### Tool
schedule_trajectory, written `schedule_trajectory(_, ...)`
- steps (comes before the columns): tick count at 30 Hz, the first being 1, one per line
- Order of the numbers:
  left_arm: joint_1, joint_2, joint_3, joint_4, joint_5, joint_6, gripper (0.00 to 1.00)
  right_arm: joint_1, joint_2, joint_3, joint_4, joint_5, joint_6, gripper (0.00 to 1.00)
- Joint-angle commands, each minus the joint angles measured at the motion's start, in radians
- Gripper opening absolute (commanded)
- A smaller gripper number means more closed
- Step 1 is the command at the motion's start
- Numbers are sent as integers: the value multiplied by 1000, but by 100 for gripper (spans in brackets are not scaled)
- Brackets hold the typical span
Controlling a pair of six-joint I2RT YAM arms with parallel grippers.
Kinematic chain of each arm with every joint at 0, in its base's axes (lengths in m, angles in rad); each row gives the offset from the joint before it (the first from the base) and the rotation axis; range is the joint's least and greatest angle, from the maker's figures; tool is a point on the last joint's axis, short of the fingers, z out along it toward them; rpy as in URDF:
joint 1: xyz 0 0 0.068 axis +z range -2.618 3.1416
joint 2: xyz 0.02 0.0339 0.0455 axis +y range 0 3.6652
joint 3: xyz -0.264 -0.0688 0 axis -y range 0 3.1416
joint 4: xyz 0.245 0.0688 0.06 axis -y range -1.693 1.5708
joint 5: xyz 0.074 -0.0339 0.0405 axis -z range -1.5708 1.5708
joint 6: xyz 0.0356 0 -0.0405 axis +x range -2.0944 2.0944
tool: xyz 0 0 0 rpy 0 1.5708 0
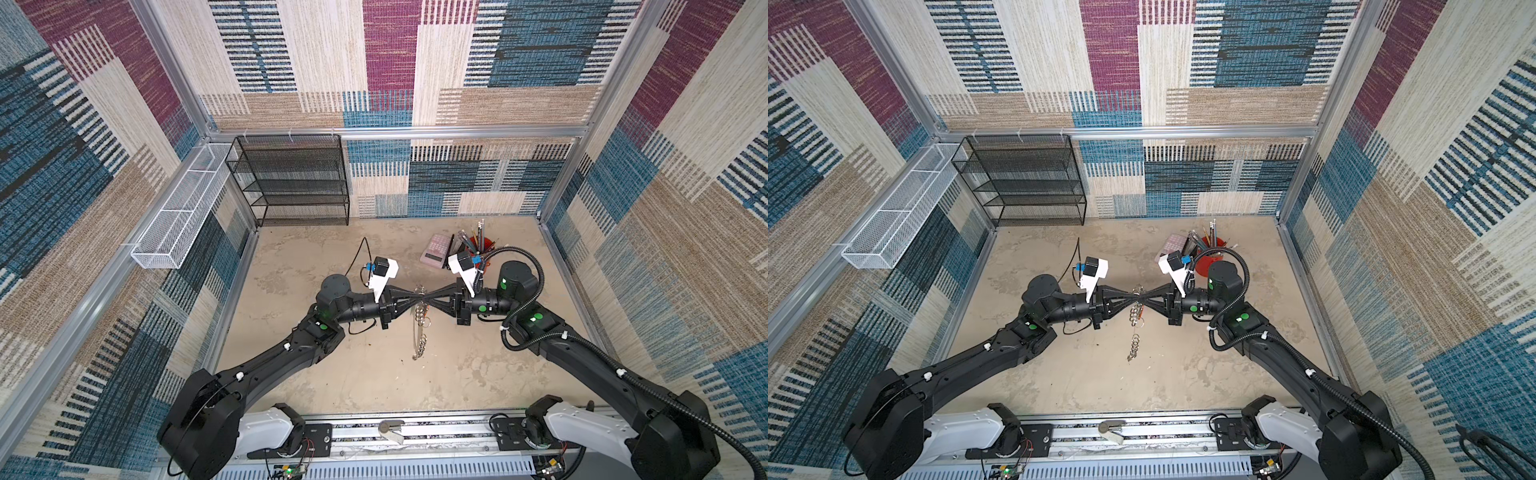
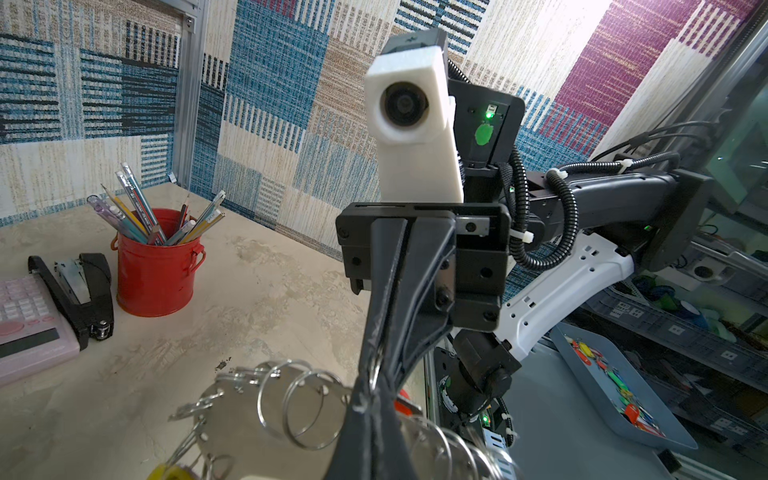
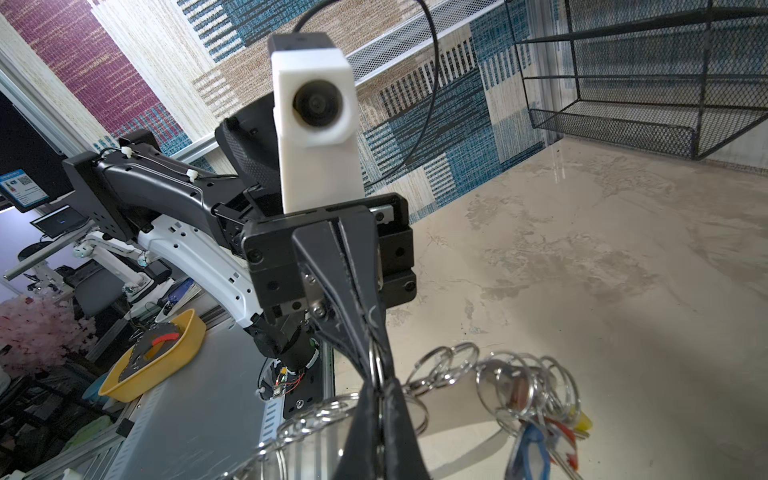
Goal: Put the keys on the keyring
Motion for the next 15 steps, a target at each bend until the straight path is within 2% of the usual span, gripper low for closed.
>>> schedule_trajectory(1, -1, -3, -6, 83, 31, -15, 0, 0, -6, -5, 43, 10, 15, 0)
schedule_trajectory(8, 0, -10, 0, 37, 48, -12, 0, 2, -11, -9, 42, 23, 13, 0)
schedule_trajectory(12, 6, -42, 23, -125, 36, 57, 11, 2, -17, -7, 20, 47, 1, 0)
schedule_trajectory(15, 18, -66, 36, -213, 30, 96, 16, 2, -25, -9, 20, 49, -1, 0)
